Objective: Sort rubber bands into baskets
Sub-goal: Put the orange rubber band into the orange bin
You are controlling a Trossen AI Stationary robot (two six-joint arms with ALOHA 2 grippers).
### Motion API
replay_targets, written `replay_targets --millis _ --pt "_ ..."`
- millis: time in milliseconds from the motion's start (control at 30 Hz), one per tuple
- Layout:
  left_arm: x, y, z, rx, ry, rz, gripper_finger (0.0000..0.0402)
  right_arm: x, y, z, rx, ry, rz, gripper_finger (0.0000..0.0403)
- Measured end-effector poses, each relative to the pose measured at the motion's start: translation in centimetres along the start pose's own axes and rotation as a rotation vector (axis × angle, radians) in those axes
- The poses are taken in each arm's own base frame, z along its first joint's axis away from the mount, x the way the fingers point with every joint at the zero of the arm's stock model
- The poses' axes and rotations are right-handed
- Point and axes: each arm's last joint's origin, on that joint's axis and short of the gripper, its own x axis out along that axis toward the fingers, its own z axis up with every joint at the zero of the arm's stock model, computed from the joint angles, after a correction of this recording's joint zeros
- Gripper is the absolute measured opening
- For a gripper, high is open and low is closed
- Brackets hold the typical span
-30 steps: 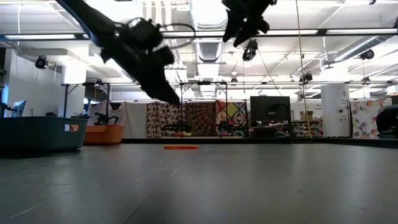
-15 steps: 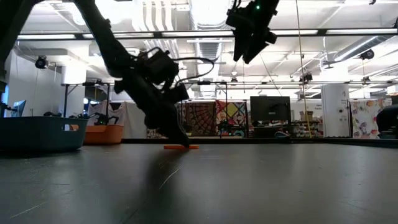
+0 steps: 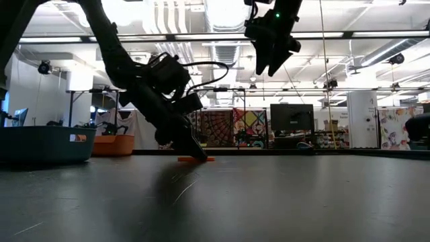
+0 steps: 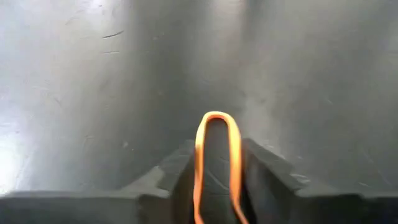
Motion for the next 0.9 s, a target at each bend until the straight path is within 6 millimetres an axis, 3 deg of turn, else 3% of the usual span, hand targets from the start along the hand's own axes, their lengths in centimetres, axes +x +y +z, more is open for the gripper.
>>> replay_targets --millis 133,300,500,733,900 --pt "0.2 -2.0 -0.2 0.028 0.011 0.034 0.0054 0.0 0.0 -0.2 0.020 0.015 -0.003 0.0268" --pt "0.4 -3.7 -0.2 0.042 0.013 0.154 0.0008 0.0 0.0 -0.3 0.041 0.022 -0.006 0.0265" --pt "-0.5 -3.7 1.0 0.004 -0.006 0.159 0.0000 -0.1 0.2 -0.3 0.059 0.021 -0.001 0.0267" --pt "-3.9 -2.2 3.5 -0.036 -0.048 0.218 0.0000 -0.4 1.1 -0.5 0.058 0.016 0.012 0.0266" --pt "-6.1 -1.2 3.9 -0.060 -0.044 0.242 0.0000 -0.6 1.6 -0.7 0.061 0.014 0.020 0.0259"
